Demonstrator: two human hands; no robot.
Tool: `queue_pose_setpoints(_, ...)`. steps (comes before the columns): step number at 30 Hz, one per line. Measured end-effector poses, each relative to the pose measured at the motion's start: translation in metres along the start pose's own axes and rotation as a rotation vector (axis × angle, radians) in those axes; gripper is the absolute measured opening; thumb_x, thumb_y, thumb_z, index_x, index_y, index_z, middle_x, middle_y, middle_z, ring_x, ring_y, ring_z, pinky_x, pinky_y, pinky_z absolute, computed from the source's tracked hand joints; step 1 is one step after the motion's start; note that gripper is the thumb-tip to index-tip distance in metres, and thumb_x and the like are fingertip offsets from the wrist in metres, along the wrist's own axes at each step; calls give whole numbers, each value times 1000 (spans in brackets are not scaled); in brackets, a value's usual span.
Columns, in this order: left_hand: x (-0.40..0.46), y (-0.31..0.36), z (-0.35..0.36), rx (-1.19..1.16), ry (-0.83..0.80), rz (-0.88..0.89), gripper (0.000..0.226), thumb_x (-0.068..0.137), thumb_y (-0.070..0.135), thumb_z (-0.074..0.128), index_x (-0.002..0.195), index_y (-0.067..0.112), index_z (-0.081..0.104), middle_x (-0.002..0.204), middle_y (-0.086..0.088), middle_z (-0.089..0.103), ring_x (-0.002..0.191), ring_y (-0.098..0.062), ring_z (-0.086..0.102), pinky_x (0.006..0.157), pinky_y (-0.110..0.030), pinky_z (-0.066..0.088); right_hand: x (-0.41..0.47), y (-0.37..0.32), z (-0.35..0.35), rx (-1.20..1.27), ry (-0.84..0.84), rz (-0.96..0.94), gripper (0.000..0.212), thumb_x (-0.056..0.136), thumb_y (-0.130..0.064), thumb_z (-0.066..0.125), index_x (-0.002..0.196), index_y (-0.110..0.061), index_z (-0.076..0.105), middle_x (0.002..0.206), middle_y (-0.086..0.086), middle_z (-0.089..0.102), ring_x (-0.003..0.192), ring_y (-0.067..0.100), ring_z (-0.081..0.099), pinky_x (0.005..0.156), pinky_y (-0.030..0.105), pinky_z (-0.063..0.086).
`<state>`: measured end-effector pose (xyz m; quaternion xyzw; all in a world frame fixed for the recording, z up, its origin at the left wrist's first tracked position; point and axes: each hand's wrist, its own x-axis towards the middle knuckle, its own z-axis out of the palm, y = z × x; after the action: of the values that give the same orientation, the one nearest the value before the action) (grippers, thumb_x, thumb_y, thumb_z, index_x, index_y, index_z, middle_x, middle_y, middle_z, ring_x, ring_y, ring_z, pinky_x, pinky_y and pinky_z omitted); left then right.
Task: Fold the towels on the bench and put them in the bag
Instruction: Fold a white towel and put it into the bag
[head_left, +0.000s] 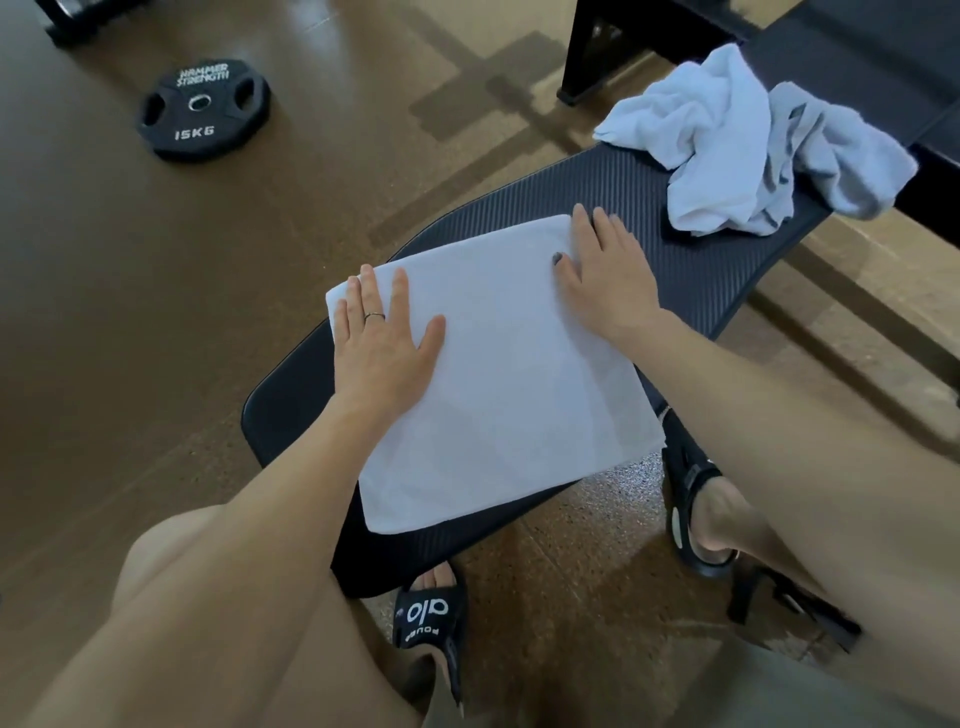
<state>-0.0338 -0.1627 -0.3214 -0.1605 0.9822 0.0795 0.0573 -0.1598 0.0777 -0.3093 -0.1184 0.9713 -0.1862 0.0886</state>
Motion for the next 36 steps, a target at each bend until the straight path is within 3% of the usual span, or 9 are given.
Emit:
queue_pose_setpoints(5,-19,25,-14,44,65,168,71,105,54,26,163,21,1,170,-13,-7,157,-30,-8,127,-45,-5,-91,28,-6,233,213,229,67,100,-30,53,158,-7,27,158,13,34,146,29,30,120,41,26)
queue_pose_setpoints(8,-45,63,-25,44,51,354,69,105,51,36,163,21,12,168,-13,10,155,-34,10,126,-44,6,-145,30,4,346,330,351,63,91,-27,63,147,-7,42,143,13,46,132,31,44,110,45,39)
queue_pose_setpoints(11,-74,101,-24,35,-11,563,61,100,50,48,152,20,35,151,-9,36,137,-32,37,114,-43,29,-174,23,8,606,286,513,52,87,-34,68,129,-15,45,125,8,52,111,27,56,90,39,49)
queue_pose_setpoints(13,-89,113,-19,60,-83,668,54,99,49,51,143,20,42,142,-7,43,128,-30,44,107,-41,38,-183,19,7,774,201,589,42,88,-33,71,117,-18,44,114,5,58,103,24,59,81,33,45)
queue_pose_setpoints(20,-79,112,-32,-77,-218,562,50,106,29,45,153,27,31,147,-8,38,127,-30,52,105,-43,46,-186,17,-5,818,104,702,23,86,-30,72,98,-22,54,101,5,67,91,25,67,82,46,60)
queue_pose_setpoints(23,-57,122,-41,27,-176,588,53,107,21,42,156,33,28,146,-11,38,121,-32,57,100,-47,50,-189,15,-10,842,64,689,16,90,-25,69,100,-18,60,100,5,66,91,23,66,82,43,60)
queue_pose_setpoints(27,-9,138,-47,256,-135,649,61,105,10,38,159,34,25,157,-9,30,126,-34,51,91,-46,47,-193,21,-8,892,30,681,9,88,-22,68,91,-15,63,95,8,69,91,28,69,86,51,60)
queue_pose_setpoints(32,49,162,-56,545,-126,673,81,96,-3,42,162,34,13,170,-9,7,127,-35,56,65,-37,44,-192,33,1,935,-1,690,12,90,-24,67,93,-13,64,96,12,69,93,30,68,88,52,58)
queue_pose_setpoints(36,74,176,-60,723,-69,833,61,94,-2,53,149,19,35,154,-9,35,109,-33,62,55,-38,39,-191,36,10,972,9,683,7,93,-24,66,90,-19,64,93,6,69,90,24,67,81,42,58)
